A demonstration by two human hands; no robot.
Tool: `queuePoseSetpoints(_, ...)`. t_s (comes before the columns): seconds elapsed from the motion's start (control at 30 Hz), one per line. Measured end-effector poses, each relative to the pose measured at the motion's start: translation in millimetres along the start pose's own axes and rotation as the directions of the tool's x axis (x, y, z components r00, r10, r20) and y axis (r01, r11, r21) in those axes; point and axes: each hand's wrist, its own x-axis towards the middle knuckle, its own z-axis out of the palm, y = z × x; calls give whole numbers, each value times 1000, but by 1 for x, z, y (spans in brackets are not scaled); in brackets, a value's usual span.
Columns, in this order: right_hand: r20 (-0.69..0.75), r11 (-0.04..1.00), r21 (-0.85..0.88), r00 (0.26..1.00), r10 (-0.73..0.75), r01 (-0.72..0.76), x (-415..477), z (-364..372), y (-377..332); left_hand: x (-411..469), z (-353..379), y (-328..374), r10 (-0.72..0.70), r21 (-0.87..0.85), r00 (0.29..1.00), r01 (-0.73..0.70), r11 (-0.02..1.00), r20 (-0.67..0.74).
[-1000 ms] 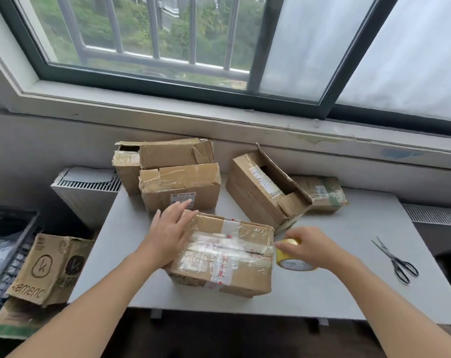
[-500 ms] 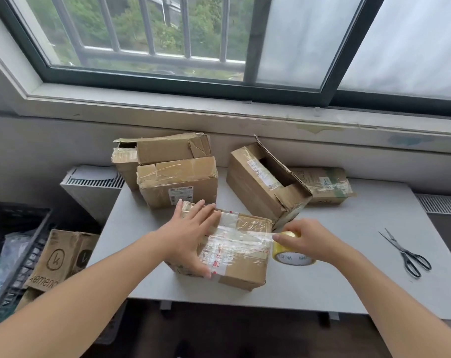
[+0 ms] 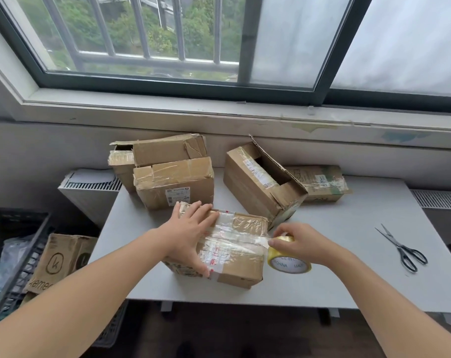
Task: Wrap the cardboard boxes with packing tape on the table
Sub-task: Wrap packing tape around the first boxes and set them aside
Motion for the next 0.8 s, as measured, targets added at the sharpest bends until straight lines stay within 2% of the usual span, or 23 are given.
queuePoseSetpoints(0.37,257,1000,18,966,-5,0,-1,-5,-27,-3,6,-7,12,-28,1000,-13,1000,-29)
queuePoseSetpoints(0.47,297,999,-29,955,-12,22,2,-4,-31,-2,5,-7,12,-33,999,-13,999,-36)
queuePoseSetpoints(0.7,372,992,-125,927,46,1,5,-12,-44,-1,6,-9,18,-36,1000,-19,999,-24)
queuePoseSetpoints(0.8,448,990,-131,888,106,-52,12,-16,-51,-1,5,-8,22,-39,999,-23,999,-28)
